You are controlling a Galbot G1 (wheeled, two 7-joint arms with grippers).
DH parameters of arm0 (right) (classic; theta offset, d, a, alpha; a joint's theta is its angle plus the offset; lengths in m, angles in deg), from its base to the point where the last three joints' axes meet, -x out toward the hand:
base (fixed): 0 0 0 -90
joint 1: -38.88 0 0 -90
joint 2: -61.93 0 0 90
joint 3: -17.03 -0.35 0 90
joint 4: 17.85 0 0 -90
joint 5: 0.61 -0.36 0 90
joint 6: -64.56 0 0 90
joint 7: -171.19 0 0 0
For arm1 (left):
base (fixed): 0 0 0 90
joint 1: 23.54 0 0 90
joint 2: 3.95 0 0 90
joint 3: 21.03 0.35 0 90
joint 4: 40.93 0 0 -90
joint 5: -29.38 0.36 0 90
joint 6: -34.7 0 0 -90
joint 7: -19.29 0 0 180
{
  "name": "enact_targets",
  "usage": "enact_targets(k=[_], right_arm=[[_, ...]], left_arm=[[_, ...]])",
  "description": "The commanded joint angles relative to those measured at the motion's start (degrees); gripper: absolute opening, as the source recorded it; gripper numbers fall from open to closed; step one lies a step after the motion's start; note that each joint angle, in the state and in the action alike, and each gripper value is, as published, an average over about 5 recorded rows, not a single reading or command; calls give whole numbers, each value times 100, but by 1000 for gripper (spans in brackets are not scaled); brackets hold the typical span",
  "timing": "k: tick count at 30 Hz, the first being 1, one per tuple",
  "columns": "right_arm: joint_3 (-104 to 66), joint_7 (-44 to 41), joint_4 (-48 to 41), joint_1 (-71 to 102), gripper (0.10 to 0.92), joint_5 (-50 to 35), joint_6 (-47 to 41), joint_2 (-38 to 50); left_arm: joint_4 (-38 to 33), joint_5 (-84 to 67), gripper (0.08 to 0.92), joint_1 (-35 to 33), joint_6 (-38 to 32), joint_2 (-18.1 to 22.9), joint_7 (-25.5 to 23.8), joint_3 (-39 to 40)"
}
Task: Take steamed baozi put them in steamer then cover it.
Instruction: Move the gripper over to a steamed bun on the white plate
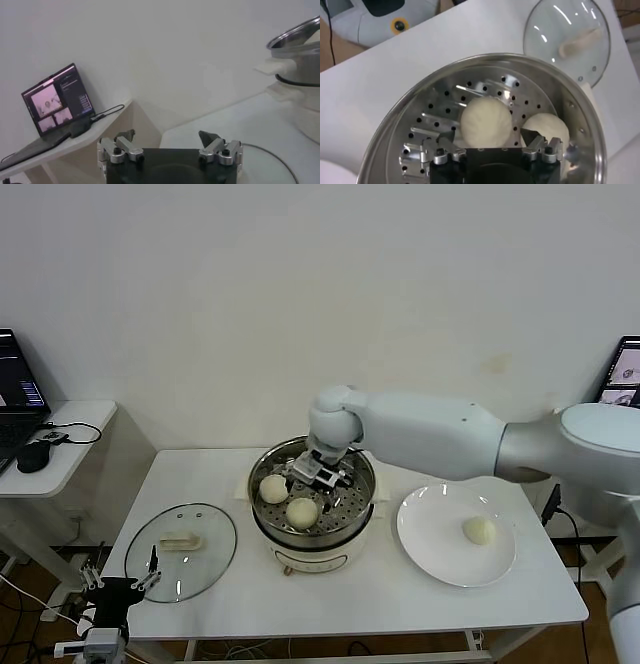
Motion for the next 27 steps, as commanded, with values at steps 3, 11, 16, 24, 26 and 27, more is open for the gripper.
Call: enact_targets(k=[3, 11, 16, 24, 26, 27], right_arm=[[-476, -191, 951, -513, 823, -644, -1112, 1677], [-771, -208, 1594, -41, 823, -526, -1670, 3576], [-1415, -276, 1460, 951, 823, 94, -1423, 4404], [-2852, -298, 840, 2791, 823, 1095, -1088, 4684], [-3058, -274, 668, 3122, 823, 1309, -1051, 4642], [-3161, -262, 589, 3269, 823, 1405, -1034, 4613]], left_arm=[[-4, -3, 823, 21, 13, -76, -17, -3], [-37, 3, 823, 20, 18, -146, -31, 40], [-43, 28, 823, 11, 16, -171, -29, 96], [-68, 100, 823, -50, 32, -187, -48, 126], [-67, 105, 823, -74, 30, -189, -47, 112], [-65, 106, 823, -86, 27, -189, -46, 105]])
